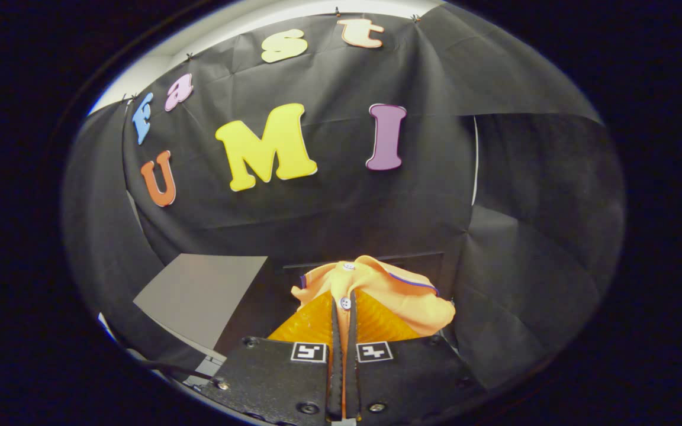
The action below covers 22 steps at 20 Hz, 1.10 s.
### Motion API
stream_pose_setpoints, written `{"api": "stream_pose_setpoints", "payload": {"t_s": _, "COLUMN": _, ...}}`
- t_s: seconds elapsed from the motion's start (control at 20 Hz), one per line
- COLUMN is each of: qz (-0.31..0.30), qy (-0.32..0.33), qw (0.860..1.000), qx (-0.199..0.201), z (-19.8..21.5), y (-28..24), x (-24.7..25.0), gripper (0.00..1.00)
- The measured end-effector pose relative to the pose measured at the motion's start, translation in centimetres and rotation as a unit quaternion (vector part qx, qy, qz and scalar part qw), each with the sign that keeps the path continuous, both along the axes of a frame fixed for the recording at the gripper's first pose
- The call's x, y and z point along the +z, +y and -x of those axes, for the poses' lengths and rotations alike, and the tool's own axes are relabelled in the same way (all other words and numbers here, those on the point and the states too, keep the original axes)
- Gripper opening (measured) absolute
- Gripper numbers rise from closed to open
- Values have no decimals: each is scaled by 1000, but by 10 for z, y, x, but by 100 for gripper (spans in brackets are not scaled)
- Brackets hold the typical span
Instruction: Put the clothes into the washing machine and then close the washing machine lid.
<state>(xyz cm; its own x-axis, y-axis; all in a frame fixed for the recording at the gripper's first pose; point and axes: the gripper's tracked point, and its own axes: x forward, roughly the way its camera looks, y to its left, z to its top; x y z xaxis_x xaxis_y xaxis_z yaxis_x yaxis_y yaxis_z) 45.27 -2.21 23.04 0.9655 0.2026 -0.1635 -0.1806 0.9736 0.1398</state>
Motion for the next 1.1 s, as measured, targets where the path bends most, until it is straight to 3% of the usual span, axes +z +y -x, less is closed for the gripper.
{"api": "stream_pose_setpoints", "payload": {"t_s": 0.3, "qz": 4, "qy": 28, "qw": 999, "qx": 30, "z": -44, "y": 19, "x": -55, "gripper": 6}}
{"api": "stream_pose_setpoints", "payload": {"t_s": 0.65, "qz": 20, "qy": 92, "qw": 995, "qx": 29, "z": -82, "y": 18, "x": -133, "gripper": 6}}
{"api": "stream_pose_setpoints", "payload": {"t_s": 1.1, "qz": -3, "qy": 174, "qw": 985, "qx": 9, "z": -122, "y": 17, "x": -193, "gripper": 6}}
